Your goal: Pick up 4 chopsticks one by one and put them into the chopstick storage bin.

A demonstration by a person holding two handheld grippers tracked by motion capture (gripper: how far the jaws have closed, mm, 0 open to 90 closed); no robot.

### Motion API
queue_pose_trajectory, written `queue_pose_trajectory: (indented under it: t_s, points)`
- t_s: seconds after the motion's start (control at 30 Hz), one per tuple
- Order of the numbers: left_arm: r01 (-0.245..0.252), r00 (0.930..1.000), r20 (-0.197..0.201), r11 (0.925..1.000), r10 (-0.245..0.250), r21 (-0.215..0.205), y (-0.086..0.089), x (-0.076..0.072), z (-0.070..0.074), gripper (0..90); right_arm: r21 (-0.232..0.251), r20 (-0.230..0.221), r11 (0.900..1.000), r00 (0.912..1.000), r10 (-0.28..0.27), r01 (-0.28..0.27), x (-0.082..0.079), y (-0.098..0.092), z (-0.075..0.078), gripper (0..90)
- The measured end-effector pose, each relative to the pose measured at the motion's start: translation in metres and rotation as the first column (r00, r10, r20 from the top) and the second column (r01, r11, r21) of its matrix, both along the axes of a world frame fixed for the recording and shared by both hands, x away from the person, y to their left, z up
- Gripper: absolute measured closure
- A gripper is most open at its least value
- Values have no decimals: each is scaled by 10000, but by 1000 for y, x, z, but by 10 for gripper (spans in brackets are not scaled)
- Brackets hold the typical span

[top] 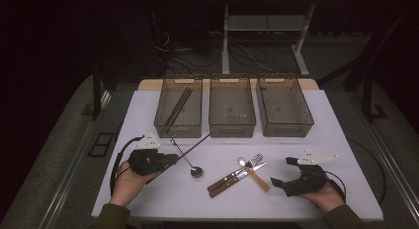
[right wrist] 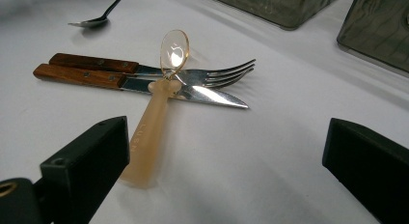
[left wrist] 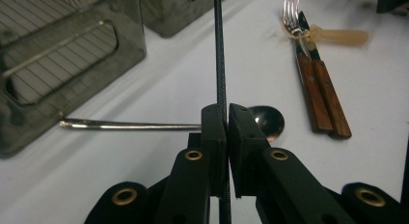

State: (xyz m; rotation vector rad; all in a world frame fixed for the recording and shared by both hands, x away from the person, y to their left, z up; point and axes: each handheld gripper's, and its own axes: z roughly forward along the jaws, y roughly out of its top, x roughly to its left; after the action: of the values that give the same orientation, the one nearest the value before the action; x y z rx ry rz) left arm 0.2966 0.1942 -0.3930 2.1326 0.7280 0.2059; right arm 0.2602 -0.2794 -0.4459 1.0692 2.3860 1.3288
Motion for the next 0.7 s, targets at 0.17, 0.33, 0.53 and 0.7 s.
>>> queue_pose_trajectory:
  t_s: [0.17,0.33,0.53,0.7]
  points:
    - [-194,9998,89,9996,196,-207,-1,9,4,856,-20,-21,10000,10000,3,-3,0,0,0,23]
    - [-388,9991,174,9986,394,-349,-4,18,7,856,-32,-55,10000,10000,4,-4,1,0,0,23]
    - [-789,9963,287,9955,805,-524,-5,31,12,856,-25,-91,10000,10000,-12,11,0,0,0,23]
    - [-1076,9932,365,9918,1103,-693,-5,42,16,856,-39,-77,10000,10000,-20,20,1,0,-1,23]
